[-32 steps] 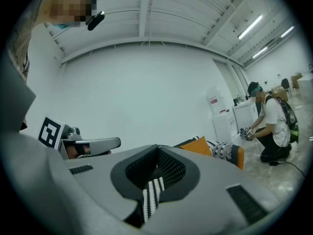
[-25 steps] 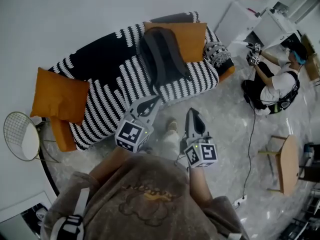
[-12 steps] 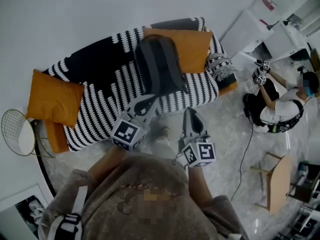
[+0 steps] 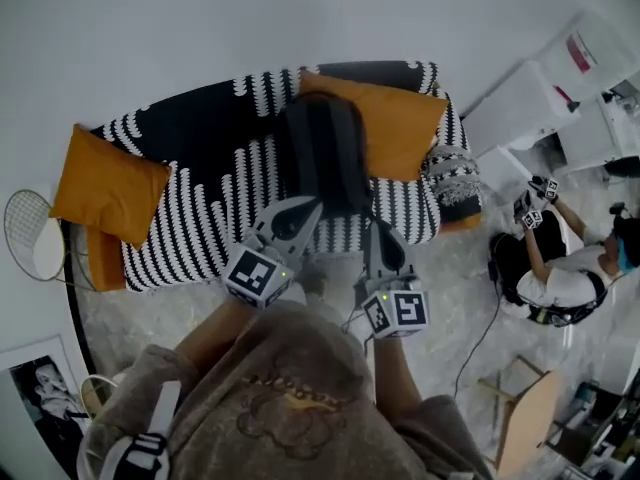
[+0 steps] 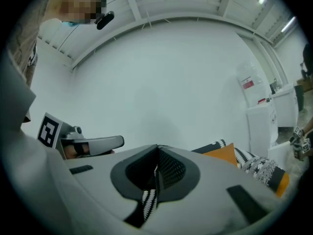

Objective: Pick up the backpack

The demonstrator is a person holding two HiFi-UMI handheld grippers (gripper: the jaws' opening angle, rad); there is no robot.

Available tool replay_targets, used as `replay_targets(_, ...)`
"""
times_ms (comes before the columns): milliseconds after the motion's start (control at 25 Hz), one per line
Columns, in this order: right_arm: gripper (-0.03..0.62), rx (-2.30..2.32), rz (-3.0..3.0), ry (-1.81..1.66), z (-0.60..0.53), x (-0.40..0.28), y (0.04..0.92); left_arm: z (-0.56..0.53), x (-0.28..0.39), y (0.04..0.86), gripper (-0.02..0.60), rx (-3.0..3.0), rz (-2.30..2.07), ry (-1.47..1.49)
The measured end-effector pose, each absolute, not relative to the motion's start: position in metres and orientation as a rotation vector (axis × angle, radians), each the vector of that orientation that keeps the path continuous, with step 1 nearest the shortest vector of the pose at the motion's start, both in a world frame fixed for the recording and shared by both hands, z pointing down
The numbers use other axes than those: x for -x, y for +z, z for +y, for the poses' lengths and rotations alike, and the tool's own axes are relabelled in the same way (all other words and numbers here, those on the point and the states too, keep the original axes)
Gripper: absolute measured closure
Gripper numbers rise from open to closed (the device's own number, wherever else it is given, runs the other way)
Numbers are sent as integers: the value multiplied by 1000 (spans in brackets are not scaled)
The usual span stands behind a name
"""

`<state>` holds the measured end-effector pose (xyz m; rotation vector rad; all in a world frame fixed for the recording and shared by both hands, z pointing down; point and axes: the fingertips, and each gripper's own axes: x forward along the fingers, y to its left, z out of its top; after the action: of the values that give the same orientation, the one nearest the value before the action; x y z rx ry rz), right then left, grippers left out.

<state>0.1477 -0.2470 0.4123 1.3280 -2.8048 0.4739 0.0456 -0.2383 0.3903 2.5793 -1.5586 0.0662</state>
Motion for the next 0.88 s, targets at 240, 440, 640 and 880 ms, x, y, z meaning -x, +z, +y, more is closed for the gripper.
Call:
replay_targets(240, 594, -1296, -2819, 467, -298, -135, 422, -280, -31, 399, 580, -2517, -1625, 83)
replay_targets(440, 594, -1277, -2815, 493, -332, -123, 437, -311, -21, 416, 580, -2485, -1651, 118)
replay_targets(640, 594, -1226, -2810, 506, -359, -102, 450, -335, -4, 430, 580, -2446, -1667, 121)
replay_targets(880, 438, -1134, -2871, 561, -383, -76, 464, -359, 12, 457, 427, -2378, -1649, 103)
